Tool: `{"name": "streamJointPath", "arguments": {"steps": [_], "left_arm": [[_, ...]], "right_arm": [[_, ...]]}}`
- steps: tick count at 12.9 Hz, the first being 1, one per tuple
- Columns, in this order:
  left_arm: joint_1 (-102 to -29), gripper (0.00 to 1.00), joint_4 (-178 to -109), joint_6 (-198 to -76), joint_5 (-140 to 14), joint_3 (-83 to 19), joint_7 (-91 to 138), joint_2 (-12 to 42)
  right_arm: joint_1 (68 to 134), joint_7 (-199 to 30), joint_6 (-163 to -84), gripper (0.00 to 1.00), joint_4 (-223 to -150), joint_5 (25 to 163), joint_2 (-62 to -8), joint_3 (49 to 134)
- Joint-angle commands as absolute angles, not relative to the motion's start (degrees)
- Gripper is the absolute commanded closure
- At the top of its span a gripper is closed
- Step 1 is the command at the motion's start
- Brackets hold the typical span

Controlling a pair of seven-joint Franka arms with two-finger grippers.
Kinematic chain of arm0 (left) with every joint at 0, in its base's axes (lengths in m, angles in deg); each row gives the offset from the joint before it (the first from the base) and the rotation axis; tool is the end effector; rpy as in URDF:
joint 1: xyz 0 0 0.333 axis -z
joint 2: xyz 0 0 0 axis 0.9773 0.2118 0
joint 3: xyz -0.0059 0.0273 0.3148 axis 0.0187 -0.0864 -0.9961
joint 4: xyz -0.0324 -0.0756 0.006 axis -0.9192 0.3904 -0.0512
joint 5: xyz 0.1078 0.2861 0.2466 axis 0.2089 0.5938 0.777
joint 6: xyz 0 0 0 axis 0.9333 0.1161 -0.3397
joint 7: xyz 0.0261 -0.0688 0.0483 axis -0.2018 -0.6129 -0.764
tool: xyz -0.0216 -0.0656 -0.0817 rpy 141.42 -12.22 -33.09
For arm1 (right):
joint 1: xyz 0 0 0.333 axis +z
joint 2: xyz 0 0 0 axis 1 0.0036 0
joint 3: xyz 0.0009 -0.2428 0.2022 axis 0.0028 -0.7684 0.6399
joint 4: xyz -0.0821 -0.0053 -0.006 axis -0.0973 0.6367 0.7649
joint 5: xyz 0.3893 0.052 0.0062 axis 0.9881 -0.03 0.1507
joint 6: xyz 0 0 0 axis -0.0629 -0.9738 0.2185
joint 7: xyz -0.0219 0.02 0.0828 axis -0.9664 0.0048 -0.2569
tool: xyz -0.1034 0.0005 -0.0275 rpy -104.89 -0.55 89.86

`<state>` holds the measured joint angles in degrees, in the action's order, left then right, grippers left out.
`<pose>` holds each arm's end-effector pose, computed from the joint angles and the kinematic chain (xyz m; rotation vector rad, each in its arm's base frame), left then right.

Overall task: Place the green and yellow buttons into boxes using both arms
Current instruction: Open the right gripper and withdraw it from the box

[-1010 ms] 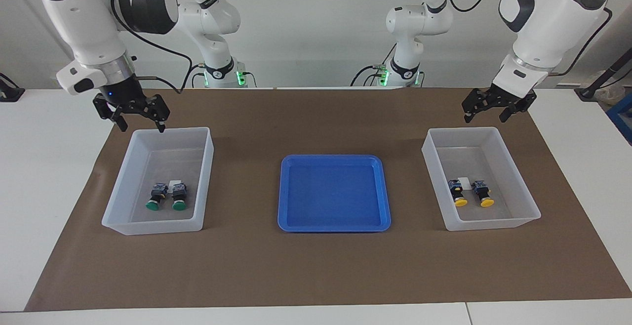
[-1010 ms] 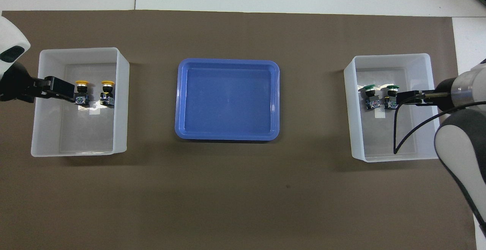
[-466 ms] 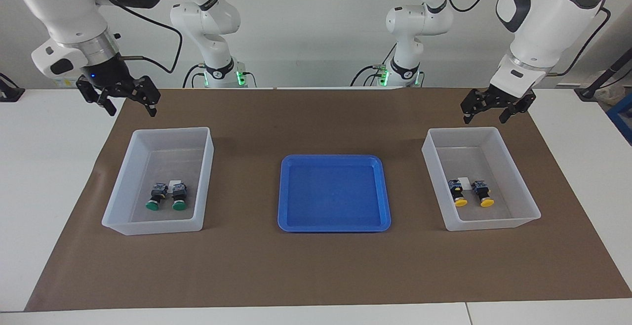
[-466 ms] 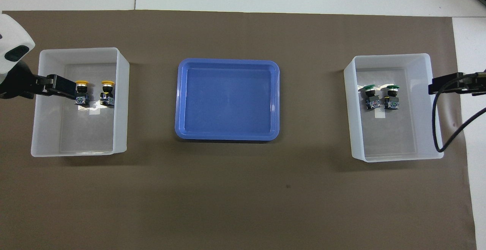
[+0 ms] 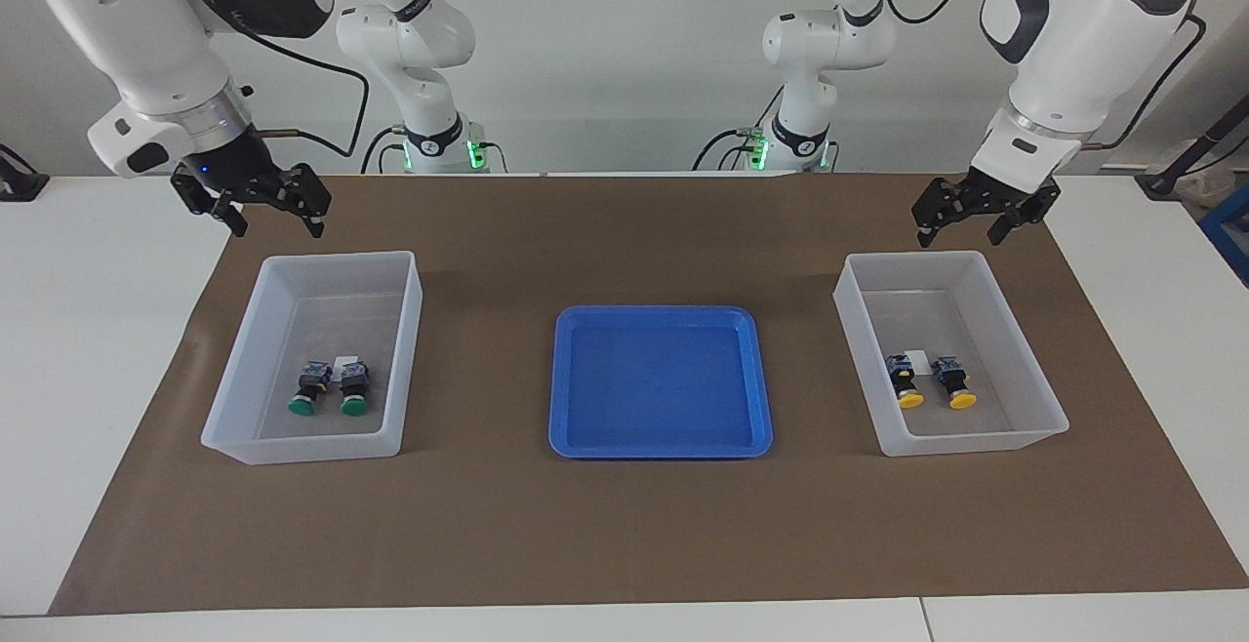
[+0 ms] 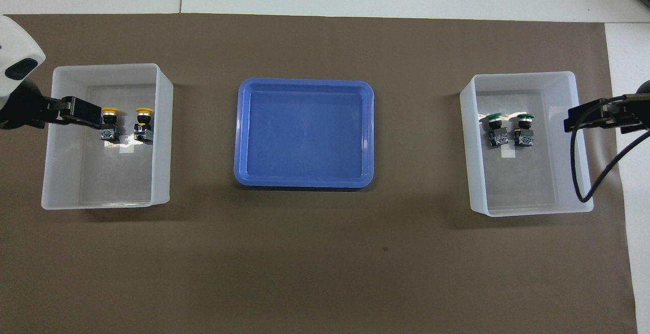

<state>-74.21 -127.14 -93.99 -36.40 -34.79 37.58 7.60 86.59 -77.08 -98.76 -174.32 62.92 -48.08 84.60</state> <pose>0.5736 -0.0396 0.5884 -3.1253 0.0737 -0.0143 0.5675 -0.0322 0.5961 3.1319 -0.0659 -0.0304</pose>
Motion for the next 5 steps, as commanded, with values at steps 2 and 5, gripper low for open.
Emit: {"name": "streamJointPath", "arguments": {"steps": [2, 5], "left_arm": [[-73.6, 0.00, -129.1, -95.5, -35.2, -35.1, 34.2, 6.4], [-73.6, 0.00, -129.1, -95.7, -35.2, -35.1, 33.9, 6.4]], "right_arm": [[86.6, -76.6, -98.7, 0.00, -176.1, 64.1, -49.5, 84.8], [86.7, -76.5, -98.7, 0.00, -176.1, 64.1, -49.5, 84.8]]}}
